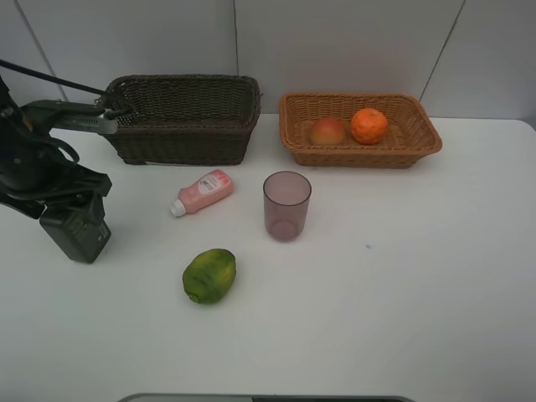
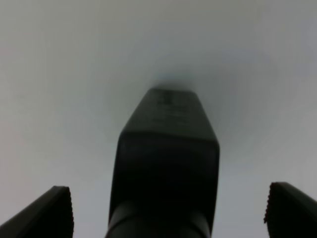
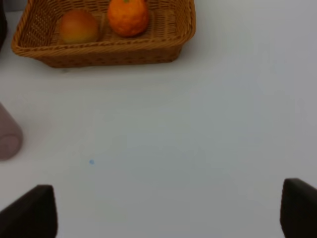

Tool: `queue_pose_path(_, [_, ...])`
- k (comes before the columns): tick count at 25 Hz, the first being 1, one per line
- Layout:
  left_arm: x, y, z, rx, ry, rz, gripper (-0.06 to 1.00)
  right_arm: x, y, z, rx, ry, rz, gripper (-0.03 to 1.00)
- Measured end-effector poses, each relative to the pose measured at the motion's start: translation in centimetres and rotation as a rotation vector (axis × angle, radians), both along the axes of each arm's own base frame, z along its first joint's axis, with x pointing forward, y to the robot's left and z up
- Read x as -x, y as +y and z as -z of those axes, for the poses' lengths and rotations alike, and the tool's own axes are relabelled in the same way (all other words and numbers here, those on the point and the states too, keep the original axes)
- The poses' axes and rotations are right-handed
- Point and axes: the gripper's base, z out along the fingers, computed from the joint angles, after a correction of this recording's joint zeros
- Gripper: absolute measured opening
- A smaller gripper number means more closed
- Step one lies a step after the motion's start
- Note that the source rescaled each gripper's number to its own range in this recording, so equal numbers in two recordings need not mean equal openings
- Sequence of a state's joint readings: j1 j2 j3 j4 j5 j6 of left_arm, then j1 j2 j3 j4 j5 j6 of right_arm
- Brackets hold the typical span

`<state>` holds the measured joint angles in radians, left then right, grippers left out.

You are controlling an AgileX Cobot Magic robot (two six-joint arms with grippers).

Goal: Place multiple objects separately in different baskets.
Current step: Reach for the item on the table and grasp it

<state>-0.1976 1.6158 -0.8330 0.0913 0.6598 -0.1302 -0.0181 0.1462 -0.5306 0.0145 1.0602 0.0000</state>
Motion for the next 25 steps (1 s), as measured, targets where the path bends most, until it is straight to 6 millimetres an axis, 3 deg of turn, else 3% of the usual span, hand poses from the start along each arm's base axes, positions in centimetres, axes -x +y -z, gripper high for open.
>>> queue_pose_path(25, [-0.19,-0.06,0.46,0.003,-0.001,-0.003,0.95,0.00,0.00,0.00,0.000,0.000,0.000,1.00])
